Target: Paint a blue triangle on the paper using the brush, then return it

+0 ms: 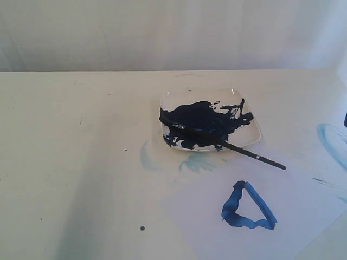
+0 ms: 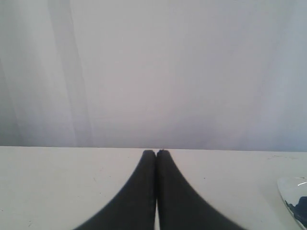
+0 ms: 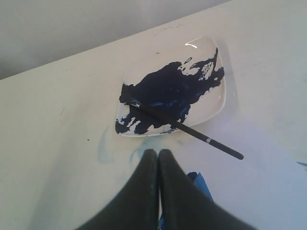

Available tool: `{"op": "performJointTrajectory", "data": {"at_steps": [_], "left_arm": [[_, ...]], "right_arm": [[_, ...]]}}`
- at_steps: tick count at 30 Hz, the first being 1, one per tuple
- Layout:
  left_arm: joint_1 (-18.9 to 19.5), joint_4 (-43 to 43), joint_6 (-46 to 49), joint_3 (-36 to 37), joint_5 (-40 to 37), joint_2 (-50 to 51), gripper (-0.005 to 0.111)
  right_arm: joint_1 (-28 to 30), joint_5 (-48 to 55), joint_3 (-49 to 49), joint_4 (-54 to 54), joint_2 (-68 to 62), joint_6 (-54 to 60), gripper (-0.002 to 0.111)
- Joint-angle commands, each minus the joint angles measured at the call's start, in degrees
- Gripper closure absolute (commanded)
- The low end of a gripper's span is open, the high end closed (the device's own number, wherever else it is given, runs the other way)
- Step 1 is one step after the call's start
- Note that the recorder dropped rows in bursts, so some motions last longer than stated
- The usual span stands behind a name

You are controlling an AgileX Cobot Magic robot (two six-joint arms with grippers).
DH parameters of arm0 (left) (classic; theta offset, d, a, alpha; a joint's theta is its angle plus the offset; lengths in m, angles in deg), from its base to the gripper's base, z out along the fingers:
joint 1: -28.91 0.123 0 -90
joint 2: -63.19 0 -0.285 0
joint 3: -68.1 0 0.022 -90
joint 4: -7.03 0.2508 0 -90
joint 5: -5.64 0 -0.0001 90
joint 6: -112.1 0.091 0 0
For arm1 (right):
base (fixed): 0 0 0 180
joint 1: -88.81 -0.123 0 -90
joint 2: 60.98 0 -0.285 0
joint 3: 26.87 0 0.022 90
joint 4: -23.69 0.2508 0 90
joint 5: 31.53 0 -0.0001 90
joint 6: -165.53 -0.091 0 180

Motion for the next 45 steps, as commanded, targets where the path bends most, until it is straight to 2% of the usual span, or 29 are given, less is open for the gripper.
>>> {"op": "performJointTrajectory", "data": {"at_steps": [1, 7, 17, 19, 26, 30, 32, 33, 35, 37, 39, 41, 45], "left_arm": [[0.1, 0.7, -0.3, 0.3, 0.3, -0.4, 0.107], [0.1, 0.7, -0.3, 0.3, 0.3, -0.4, 0.107], [0.1, 0.7, -0.3, 0.3, 0.3, -0.4, 0.107], [0.1, 0.7, -0.3, 0.3, 0.3, -0.4, 0.107], [0.1, 0.7, -0.3, 0.3, 0.3, -0.4, 0.107], [0.1, 0.7, -0.3, 0.3, 0.3, -0.4, 0.107], [0.1, 0.7, -0.3, 0.3, 0.3, -0.4, 0.107], [0.1, 0.7, -0.3, 0.3, 0.3, -0.4, 0.107], [0.1, 0.7, -0.3, 0.3, 0.3, -0.4, 0.107], [0.1, 0.7, -0.3, 0.3, 0.3, -0.4, 0.107], [0.1, 0.7, -0.3, 0.3, 0.3, -0.4, 0.107], [0.1, 0.7, -0.3, 0.3, 0.3, -0.4, 0.107], [0.1, 0.7, -0.3, 0.3, 0.3, -0.4, 0.107]], "right_arm": [[-0.7, -0.4, -0.2, -0.2, 0.4, 0.7, 0.108], [-5.6, -1.5, -0.2, -1.2, 4.4, 0.7, 0.108], [-27.6, -6.2, -0.2, -1.7, 28.1, 0.9, 0.108], [-30.6, -6.6, -0.2, -1.8, 30.8, 0.9, 0.108], [-31.5, -23.8, -2.3, -2.1, 32.8, 1.0, 0.108], [-31.5, -36.8, -9.0, -2.1, 32.8, 0.7, 0.108], [-31.5, -46.5, -12.7, -2.4, 32.7, -5.2, 0.108], [-31.5, -51.2, -14.2, -3.6, 32.7, -10.2, 0.108], [-31.5, -58.4, -18.2, -13.5, 32.7, -23.8, 0.108], [-31.5, -64.6, -22.4, -30.1, 32.7, -37.9, 0.108], [-31.5, -70.6, -25.9, -42.7, 32.7, -46.6, 0.108], [-31.5, -75.2, -28.9, -49.4, 32.7, -48.4, 0.108], [-31.5, -77.7, -32.8, -50.5, 32.7, -45.9, 0.108]]}}
